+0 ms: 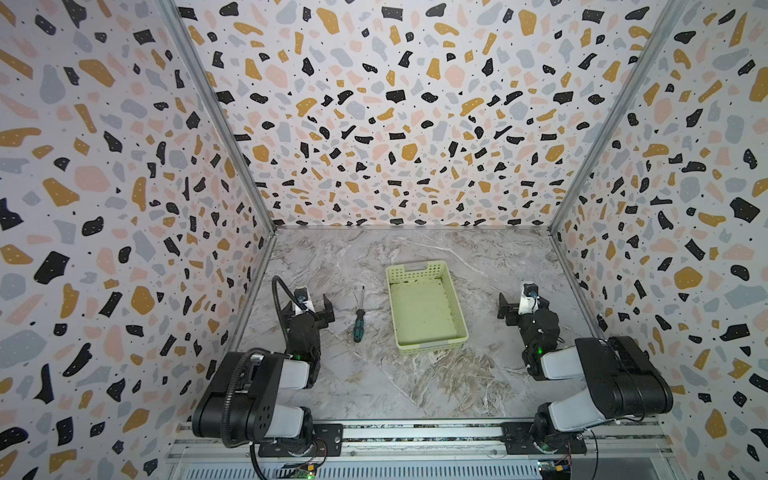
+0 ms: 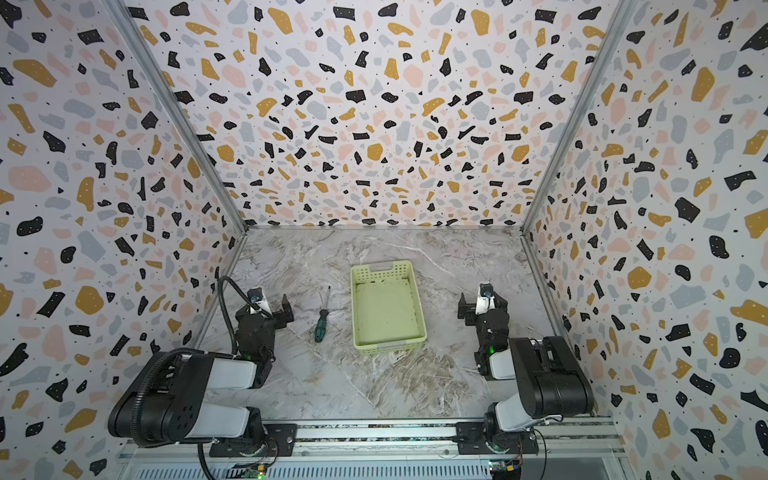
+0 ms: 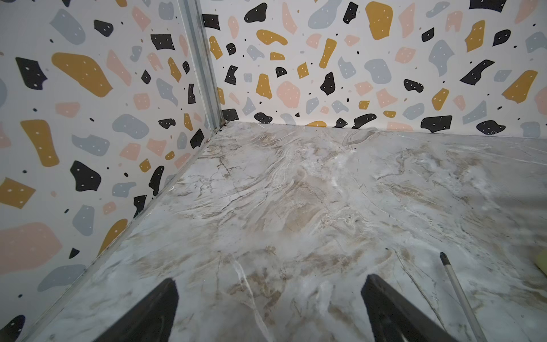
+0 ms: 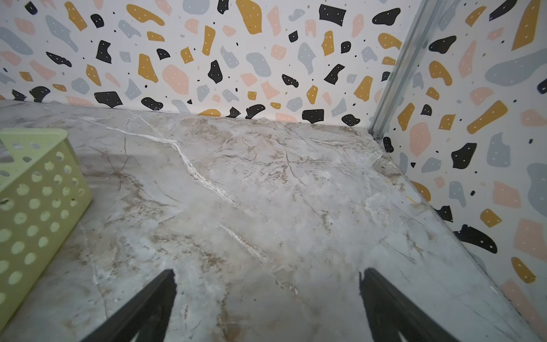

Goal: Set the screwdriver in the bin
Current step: 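Move the left gripper over the green-handled screwdriver while the right arm lifts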

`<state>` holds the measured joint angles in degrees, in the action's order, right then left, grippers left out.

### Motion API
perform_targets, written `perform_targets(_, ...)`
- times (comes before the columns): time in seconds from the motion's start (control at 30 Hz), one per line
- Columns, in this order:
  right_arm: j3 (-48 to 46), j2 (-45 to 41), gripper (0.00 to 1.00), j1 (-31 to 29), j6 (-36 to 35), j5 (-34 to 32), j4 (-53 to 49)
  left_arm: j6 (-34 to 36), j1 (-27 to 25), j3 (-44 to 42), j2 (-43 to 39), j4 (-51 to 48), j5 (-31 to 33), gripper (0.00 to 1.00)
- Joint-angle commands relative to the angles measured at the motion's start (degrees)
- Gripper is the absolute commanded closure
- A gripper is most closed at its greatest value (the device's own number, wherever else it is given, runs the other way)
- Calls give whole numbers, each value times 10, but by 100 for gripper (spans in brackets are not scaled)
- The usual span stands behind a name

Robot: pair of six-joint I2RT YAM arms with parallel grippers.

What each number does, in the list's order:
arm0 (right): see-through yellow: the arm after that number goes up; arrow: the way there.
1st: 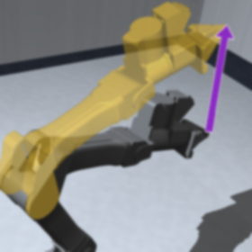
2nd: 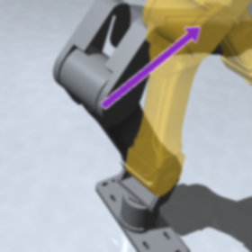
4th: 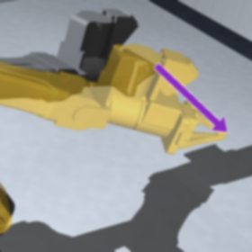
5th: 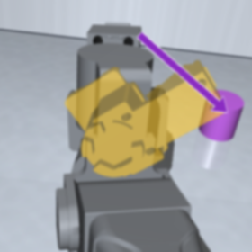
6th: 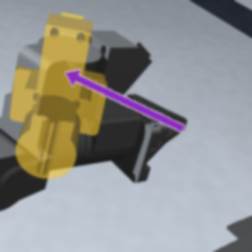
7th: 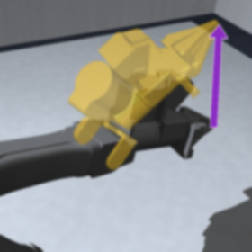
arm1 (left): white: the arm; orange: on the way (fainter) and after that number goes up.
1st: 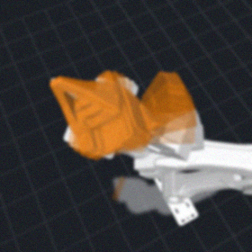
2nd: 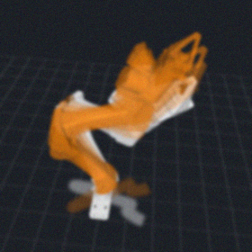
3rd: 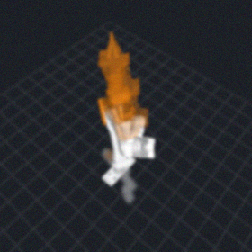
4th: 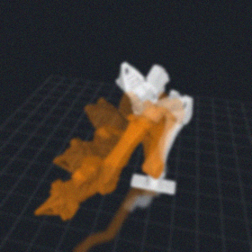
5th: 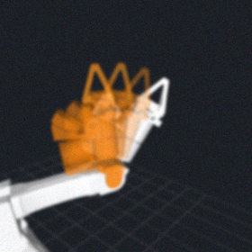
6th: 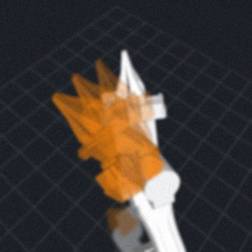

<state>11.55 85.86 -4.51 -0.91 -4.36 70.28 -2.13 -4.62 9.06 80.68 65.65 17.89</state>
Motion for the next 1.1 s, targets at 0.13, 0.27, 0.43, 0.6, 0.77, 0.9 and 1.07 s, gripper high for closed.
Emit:
perform_targets(0.13, 7, -7, 1, -1, 6, -5, 4, 6, -3, 5, -7, 28, 0, 0)
perform_targets(0.27, 7, -6, 1, -1, 6, -5, 4, 6, -3, 7, -6, 26, 0, 1)
perform_targets(0.43, 7, -7, 1, -2, 6, -5, 4, 6, -3, 8, -5, 25, 0, 0)
perform_targets(0.6, 6, -7, 1, -1, 7, -5, 4, 5, -3, 6, -8, 27, 0, 1)
perform_targets(0.77, 5, -7, 1, 0, 8, -2, 6, -5, -3, 13, -16, 13, 21, 0)
perform_targets(0.9, 1, -9, 1, 4, 9, 2, 11, -22, -3, 68, -93, -153, 48, 0)
perform_targets(1.07, 18, -40, 1, -16, -18, 8, -39, -85, -3, 169, -281, -411, 90, 0)
